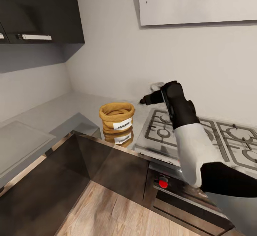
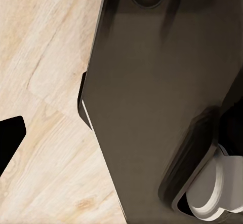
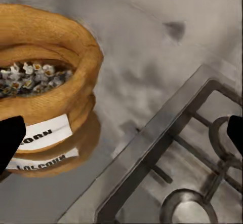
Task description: In the kitchen, take the popcorn bag from the countertop, put it into the microwave, and heat it until the popcorn is cooked so the cooked popcorn ends up inside the bag.
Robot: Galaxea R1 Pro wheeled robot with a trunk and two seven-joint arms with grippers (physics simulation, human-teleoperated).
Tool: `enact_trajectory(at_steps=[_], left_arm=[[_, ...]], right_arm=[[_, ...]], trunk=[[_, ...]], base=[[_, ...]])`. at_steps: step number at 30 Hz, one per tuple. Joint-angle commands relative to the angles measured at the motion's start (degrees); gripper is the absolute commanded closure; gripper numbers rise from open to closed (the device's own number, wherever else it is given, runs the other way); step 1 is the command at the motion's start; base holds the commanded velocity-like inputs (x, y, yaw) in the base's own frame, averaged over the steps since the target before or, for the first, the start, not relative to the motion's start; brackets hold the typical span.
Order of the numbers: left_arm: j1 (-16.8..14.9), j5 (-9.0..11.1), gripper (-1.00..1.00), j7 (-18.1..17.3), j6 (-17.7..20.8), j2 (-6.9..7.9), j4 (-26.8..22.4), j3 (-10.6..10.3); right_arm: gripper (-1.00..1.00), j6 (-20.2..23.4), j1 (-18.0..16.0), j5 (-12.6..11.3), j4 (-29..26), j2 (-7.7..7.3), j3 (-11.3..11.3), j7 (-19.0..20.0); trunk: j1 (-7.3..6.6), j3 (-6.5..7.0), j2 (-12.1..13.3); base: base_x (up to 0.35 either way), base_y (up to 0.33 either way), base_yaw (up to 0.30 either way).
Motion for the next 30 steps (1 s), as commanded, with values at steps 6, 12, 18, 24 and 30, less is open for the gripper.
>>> enact_trajectory(at_steps=[6, 12, 18, 24, 30], left_arm=[[-0.02, 0.21, -1.0, 0.15, -0.16, -0.02, -0.07, 0.02], [-0.02, 0.21, -1.0, 0.15, -0.2, -0.02, -0.09, 0.03], [-0.02, 0.17, -1.0, 0.15, -0.31, -0.02, -0.1, 0.03], [-0.02, 0.17, -1.0, 0.15, -0.4, 0.0, -0.09, 0.03], [-0.02, 0.13, -1.0, 0.15, -0.26, -0.02, -0.09, 0.03]], right_arm=[[-1.0, 0.21, -12.82, 0.56, 15.47, 0.01, -8.95, -10.04], [-1.0, 0.21, -14.31, 0.36, 18.12, 0.01, -10.58, -17.63], [-1.0, 0.21, -13.84, 0.01, 18.46, 0.01, -10.92, -17.91], [-1.0, 0.21, -13.83, -0.29, 18.59, 0.01, -11.41, -17.75], [-1.0, 0.21, -13.83, -3.31, 19.08, 0.01, -11.75, -17.89]], trunk=[[0.01, -0.07, -0.03], [0.01, -0.07, -0.03], [0.01, -0.07, -0.03], [0.01, -0.07, -0.03], [0.01, -0.07, -0.03]], base=[[0.0, 0.0, 0.0], [0.0, 0.0, 0.0], [0.0, 0.0, 0.0], [0.0, 0.0, 0.019], [0.0, 0.0, 0.249]])
